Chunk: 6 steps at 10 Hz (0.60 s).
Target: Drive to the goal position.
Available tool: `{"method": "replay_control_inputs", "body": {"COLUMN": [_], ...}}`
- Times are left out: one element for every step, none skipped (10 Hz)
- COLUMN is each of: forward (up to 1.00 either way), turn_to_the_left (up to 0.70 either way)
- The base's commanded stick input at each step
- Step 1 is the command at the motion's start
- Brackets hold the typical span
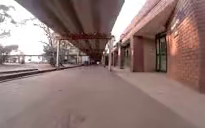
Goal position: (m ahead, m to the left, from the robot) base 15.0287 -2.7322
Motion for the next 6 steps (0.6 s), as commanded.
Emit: {"method": "replay_control_inputs", "body": {"forward": [0.7,0.7,0.7,0.7,0.7,0.7], "turn_to_the_left": [0.0,0.0,0.0,0.0,0.0,0.0]}}
